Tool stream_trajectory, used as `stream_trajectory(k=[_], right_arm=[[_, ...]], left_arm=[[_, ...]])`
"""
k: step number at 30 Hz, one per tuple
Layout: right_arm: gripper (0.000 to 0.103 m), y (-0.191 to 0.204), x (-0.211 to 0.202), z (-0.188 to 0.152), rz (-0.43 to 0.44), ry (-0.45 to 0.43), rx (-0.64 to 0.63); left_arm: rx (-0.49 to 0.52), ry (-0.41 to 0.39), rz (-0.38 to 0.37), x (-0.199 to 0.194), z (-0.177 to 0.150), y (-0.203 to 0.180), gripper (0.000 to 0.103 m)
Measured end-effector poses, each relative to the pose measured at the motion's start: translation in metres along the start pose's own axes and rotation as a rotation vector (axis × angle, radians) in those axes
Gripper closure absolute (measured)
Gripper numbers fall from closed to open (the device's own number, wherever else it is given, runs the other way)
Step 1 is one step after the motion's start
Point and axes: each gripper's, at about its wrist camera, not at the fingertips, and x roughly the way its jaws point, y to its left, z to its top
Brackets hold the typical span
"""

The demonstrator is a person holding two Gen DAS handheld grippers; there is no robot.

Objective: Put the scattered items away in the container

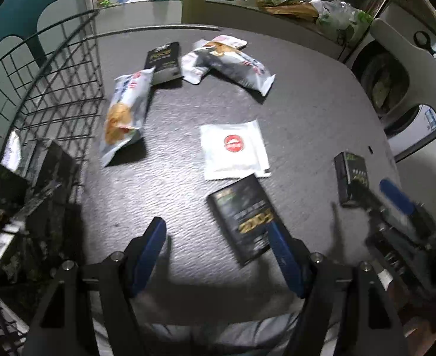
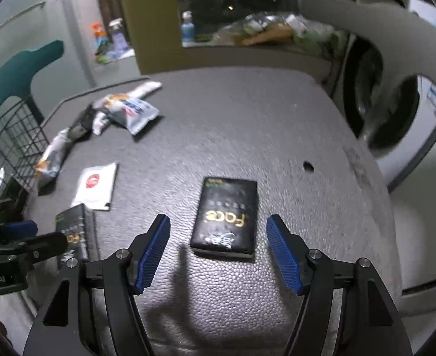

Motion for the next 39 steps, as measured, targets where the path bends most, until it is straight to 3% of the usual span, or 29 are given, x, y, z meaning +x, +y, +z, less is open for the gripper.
stream_trajectory(k=[8,12,14,16,19,25,31,34,39], right_arm=[[0.036,-0.01,0.016,-0.001,-0.008,0.026,0.025],[0.036,-0.011,0.016,0.0,0.008,0.032,0.018],[0.047,-0.01,0.016,0.0,0.005,0.032,0.013],[0.055,-0.008,0.016,0.0,-0.009,0.034,0.004],[0.056,-0.011,0.014,0.001,0.004,0.04,0.019],[0.056,-0.002,-0.008,0.007,0.011,0.001,0.012],[0.056,0.047,-0.066,0.031,0.121,-0.105,-0.031],[0.056,0.094,-0.105,0.043,0.212,-0.174,-0.11],[0.055,0.169,-0.141,0.051,0.358,-0.217,-0.225]], left_arm=[[-0.002,0.07,-0.015,0.032,0.009,-0.012,0.028],[0.013,0.069,0.002,0.036,0.011,-0.016,0.028],[0.028,0.068,0.002,0.037,0.012,-0.018,0.028],[0.061,0.067,0.011,0.037,0.012,-0.021,0.034],[0.08,0.07,0.006,0.036,0.013,-0.021,0.048],[0.095,0.08,-0.011,0.032,0.015,-0.016,0.051],[0.121,-0.001,-0.065,-0.02,0.02,-0.013,0.051],[0.138,-0.097,-0.09,-0.071,0.027,-0.009,0.051],[0.109,-0.216,-0.051,-0.146,0.042,0.052,0.051]])
